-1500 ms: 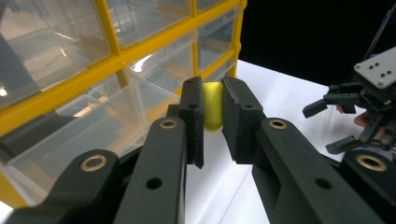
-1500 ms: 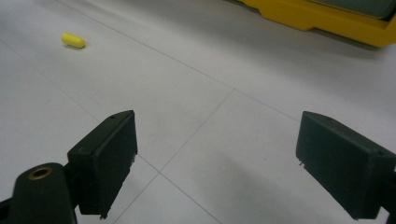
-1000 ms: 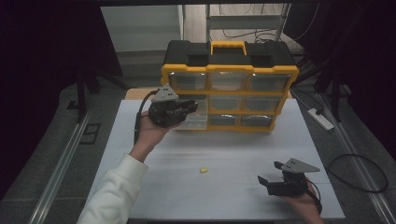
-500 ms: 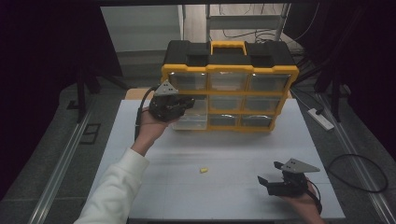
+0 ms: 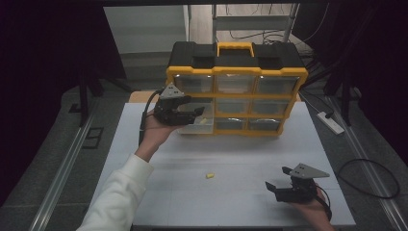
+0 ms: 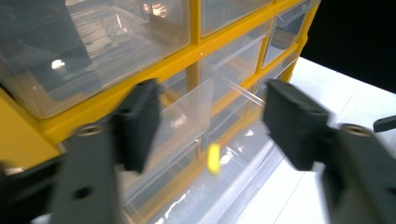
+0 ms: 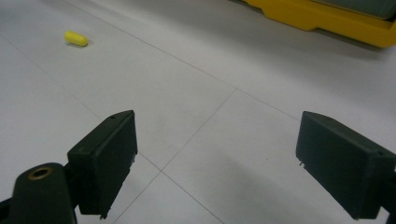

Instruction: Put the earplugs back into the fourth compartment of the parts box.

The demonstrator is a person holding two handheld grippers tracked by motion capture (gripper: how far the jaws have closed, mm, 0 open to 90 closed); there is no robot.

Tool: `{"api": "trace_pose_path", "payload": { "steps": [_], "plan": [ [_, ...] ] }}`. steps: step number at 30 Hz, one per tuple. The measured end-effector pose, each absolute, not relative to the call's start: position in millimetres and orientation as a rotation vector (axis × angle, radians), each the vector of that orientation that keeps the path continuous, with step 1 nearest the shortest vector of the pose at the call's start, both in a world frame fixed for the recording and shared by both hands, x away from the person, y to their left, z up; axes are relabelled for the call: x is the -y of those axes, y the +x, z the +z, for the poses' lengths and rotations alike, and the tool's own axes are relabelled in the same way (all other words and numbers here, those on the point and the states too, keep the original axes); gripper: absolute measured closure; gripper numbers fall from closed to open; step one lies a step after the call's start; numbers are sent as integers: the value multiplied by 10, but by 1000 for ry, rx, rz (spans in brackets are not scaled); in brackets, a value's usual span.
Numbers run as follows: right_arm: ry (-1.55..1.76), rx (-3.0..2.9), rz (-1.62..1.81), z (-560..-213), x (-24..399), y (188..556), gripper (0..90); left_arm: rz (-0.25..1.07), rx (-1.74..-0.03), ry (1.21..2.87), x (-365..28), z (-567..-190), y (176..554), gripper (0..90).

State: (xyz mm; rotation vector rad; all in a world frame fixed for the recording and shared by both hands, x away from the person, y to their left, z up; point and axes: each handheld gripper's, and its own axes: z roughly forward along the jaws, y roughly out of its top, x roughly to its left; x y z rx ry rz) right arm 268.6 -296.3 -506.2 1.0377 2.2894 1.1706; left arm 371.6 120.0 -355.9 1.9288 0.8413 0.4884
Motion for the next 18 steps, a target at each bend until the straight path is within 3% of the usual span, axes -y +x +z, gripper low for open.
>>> {"api": "trace_pose_path", "payload": {
  "steps": [5,18],
  "plan": [
    [1036,-2290,1170,-5062,2962,2686,134,476,-819,1918,-1215,-3560,3595,235],
    [1033,-2291,1164,-5064,2959,2687,134,420,-751,1913,-1283,-3602,3336,233]
  ]
}}
